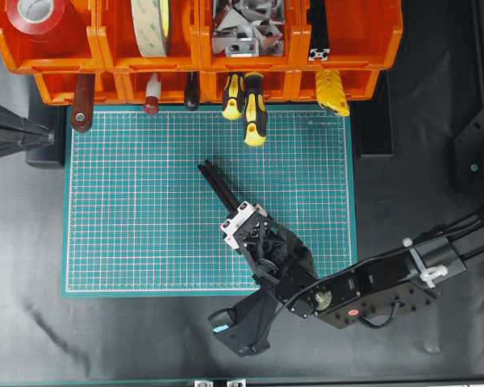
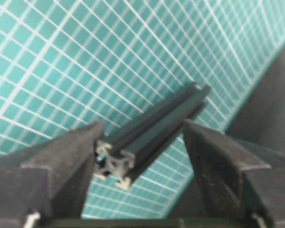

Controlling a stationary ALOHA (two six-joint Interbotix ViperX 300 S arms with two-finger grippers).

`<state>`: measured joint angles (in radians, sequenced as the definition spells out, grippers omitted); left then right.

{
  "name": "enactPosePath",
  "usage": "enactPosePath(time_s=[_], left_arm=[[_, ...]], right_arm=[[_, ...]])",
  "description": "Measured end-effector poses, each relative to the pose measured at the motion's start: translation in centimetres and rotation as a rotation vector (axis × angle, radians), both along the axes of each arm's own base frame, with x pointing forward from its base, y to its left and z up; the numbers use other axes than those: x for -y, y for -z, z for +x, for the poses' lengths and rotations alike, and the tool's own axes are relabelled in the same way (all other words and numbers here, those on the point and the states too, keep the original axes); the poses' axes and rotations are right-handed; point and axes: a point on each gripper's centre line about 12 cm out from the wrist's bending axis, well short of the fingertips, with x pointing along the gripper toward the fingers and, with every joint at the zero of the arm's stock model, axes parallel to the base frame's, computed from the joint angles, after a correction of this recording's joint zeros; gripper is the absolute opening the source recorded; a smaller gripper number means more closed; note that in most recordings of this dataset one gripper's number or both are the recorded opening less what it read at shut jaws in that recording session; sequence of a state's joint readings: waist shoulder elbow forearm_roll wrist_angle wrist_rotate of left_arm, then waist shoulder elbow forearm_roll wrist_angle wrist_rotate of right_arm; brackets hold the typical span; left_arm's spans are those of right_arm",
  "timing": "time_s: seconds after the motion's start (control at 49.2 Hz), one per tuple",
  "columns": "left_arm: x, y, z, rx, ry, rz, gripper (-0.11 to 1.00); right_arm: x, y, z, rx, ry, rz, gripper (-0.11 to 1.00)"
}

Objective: Pick frame from container rack with right arm.

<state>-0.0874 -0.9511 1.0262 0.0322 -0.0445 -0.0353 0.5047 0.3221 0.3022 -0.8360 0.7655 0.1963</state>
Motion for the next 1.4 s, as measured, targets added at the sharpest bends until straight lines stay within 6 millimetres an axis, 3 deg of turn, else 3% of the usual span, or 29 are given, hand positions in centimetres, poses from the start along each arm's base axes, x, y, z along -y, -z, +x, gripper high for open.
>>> enactPosePath(time_s=[1.017,1.404], left_arm=[[0.0,0.0,0.0,0.000,0.000,-0.003,0.00],[0.0,0.0,0.0,0.000,0.000,-0.002,0.00]], right_arm=[[-0.4,1.4,-0.4,0.131,0.175,0.213,0.82],[-0.8,1.5,-2.1,0.109,0.266,0.361,0.85]])
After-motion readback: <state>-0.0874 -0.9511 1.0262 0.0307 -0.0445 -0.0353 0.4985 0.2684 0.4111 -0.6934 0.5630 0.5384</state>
